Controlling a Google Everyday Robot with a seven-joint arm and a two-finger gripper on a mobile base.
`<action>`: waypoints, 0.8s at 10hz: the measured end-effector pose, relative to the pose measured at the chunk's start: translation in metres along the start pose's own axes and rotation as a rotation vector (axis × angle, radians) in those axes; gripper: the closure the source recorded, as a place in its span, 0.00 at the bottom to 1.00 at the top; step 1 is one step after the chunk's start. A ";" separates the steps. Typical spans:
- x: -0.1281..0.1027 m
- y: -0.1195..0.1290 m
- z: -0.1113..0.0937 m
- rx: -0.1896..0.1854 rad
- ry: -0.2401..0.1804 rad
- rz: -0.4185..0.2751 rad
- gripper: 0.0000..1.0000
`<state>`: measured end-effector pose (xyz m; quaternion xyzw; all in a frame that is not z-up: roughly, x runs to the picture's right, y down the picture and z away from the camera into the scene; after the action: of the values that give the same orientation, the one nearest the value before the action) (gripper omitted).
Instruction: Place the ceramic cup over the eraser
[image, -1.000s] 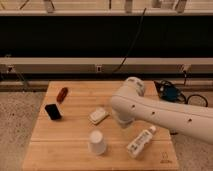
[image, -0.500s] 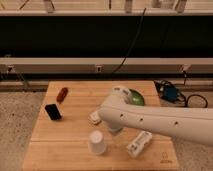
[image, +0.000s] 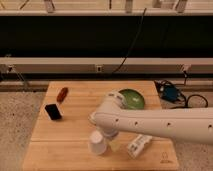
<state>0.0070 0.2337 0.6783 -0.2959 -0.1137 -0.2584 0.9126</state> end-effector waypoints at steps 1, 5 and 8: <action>-0.001 0.001 0.004 -0.002 -0.005 -0.007 0.20; -0.004 -0.004 0.007 -0.006 -0.014 -0.025 0.20; -0.019 -0.019 0.012 -0.008 -0.030 -0.059 0.20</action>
<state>-0.0200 0.2349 0.6899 -0.3001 -0.1350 -0.2813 0.9014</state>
